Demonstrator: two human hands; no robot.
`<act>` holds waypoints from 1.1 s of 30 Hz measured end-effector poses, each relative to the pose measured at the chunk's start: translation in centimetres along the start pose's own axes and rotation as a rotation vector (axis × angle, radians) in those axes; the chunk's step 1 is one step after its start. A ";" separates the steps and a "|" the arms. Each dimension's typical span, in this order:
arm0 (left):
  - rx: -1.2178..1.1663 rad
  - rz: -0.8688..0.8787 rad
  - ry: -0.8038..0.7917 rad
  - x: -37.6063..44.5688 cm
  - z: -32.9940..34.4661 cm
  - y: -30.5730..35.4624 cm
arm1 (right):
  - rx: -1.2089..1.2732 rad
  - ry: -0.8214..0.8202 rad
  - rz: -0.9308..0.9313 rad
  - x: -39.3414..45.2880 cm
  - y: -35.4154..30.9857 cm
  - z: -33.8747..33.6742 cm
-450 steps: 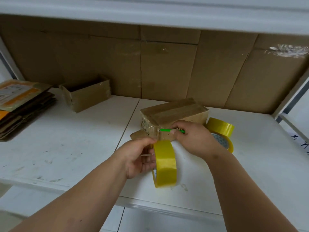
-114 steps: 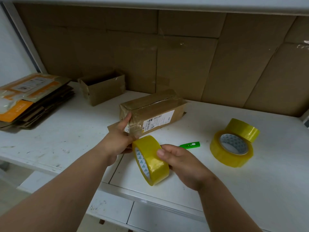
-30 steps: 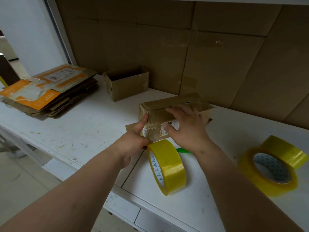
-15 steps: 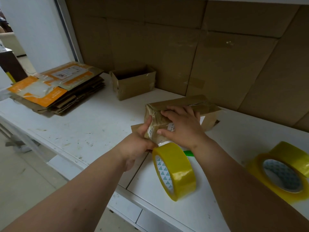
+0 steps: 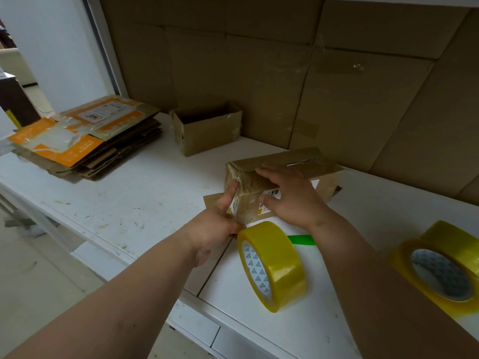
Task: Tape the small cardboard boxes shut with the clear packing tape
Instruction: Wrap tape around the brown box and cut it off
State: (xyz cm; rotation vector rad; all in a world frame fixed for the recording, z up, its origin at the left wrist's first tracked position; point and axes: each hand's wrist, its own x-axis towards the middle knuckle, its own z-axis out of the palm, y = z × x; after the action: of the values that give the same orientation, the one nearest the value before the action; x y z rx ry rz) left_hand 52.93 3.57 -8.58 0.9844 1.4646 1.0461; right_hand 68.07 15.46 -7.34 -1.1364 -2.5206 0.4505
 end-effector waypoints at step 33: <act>-0.175 0.033 -0.008 -0.4 1.2 -0.4 | 0.121 -0.101 0.076 0.4 -0.7 -0.6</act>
State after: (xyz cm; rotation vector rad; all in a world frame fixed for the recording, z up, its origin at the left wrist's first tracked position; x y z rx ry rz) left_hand 54.17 3.16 -8.99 0.8891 1.3290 1.1718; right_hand 67.63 15.39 -6.43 -1.1935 -2.5028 0.6876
